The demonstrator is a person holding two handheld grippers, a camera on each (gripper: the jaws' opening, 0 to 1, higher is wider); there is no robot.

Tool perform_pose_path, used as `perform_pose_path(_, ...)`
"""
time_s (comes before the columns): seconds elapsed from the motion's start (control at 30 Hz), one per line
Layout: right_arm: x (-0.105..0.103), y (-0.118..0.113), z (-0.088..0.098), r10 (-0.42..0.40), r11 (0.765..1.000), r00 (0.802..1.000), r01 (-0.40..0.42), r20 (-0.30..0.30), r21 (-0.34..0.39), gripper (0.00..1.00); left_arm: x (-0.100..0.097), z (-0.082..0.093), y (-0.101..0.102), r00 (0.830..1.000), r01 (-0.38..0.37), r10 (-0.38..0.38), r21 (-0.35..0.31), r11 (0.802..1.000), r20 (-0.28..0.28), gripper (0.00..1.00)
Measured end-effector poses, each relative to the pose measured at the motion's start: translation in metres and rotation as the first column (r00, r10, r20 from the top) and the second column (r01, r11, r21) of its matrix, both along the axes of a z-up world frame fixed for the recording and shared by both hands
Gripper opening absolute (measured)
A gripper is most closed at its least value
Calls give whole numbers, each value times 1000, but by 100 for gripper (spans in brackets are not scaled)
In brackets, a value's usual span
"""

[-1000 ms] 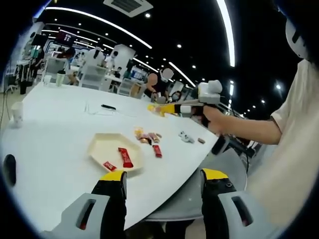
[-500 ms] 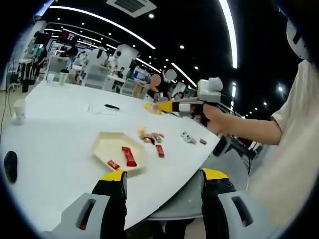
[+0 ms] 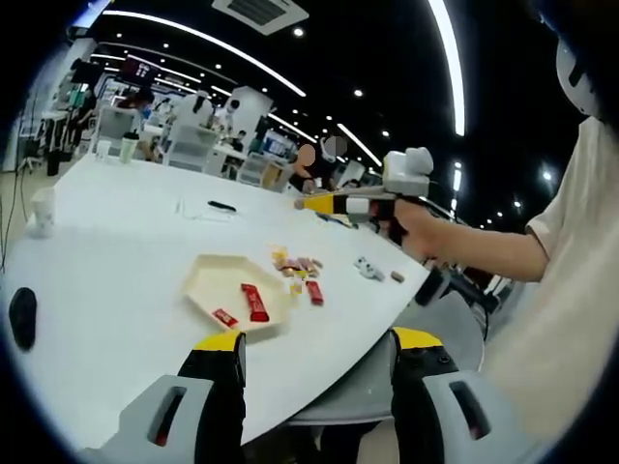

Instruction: Place the target food into the container with the food tongs after gripping and lifting it, then release it inside without dropping or visibly crushing the food.

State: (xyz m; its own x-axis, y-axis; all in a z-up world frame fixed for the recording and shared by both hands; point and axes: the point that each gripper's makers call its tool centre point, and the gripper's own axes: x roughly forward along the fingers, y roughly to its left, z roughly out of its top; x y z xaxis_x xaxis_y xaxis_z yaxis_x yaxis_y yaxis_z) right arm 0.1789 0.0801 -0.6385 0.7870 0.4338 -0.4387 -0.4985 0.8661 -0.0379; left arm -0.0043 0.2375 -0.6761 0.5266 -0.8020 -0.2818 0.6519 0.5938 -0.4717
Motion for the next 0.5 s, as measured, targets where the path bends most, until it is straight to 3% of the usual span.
perform_pose_path(0.17,-3,-2,5,-4,1000,1000,4,4,7,22,-1,0,-1,1000,4,-4,1,1000,-3,60)
perform_pose_path(0.33,-4,-19,8,-27,1000,1000,27,14,-13,24,-2,-2,-3,1000,14,-14,3,1000,-5,60)
perform_pose_path(0.43,-10,-46,-19,-44,992,998,39,-42,-123,25,-4,-1,-5,1000,19,-19,4,1000,-3,60)
perform_pose_path(0.5,-19,-64,-44,-67,989,992,51,-107,-141,25,-6,-1,-5,1000,21,-21,6,1000,-6,60)
